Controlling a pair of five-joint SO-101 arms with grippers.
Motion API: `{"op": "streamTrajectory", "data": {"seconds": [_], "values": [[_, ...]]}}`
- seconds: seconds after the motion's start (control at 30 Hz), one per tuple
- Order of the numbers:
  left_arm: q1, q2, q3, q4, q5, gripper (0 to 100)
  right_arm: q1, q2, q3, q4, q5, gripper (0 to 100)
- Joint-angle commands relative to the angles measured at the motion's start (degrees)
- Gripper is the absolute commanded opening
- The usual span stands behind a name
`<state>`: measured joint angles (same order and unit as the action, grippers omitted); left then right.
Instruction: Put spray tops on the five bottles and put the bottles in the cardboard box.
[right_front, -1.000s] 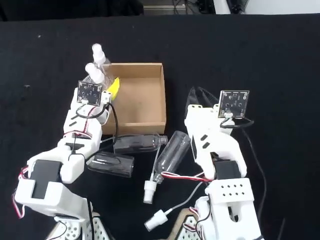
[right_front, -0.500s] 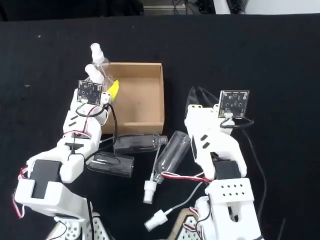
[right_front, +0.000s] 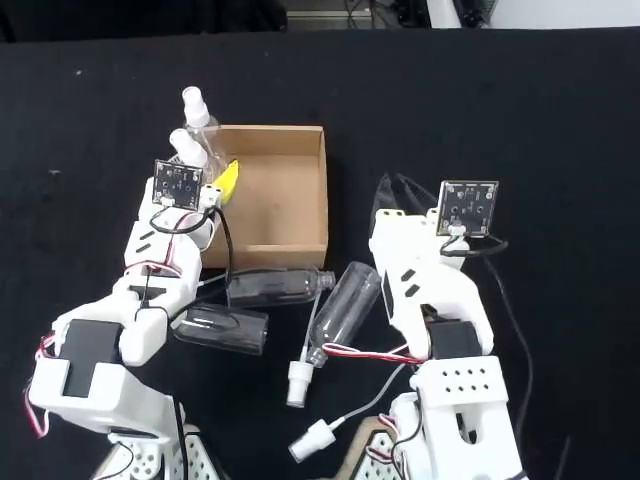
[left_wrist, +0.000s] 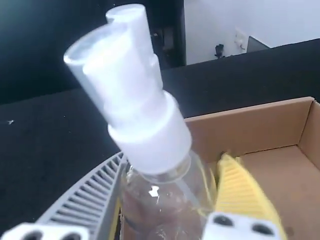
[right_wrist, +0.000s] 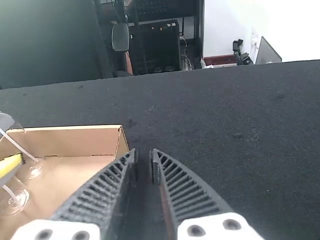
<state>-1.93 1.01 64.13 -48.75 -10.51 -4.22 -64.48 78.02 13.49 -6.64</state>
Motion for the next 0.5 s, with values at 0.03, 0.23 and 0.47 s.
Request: {"op": "streamTrajectory", "data": {"seconds": [0.03, 0.23, 0.47], "values": [[-1.19, -0.79, -1.19, 0.35, 0.09, 20, -0.35, -0.92, -0.75, -1.58, 0.53, 3.6], [-1.19, -0.97, -1.19, 0.44, -0.26, 23, -0.35, -0.92, -0.75, -1.58, 0.53, 3.6], [-1.27, -0.97, -1.19, 0.44, -0.44, 31, -0.26, -0.92, -0.75, -1.58, 0.53, 3.6]]}}
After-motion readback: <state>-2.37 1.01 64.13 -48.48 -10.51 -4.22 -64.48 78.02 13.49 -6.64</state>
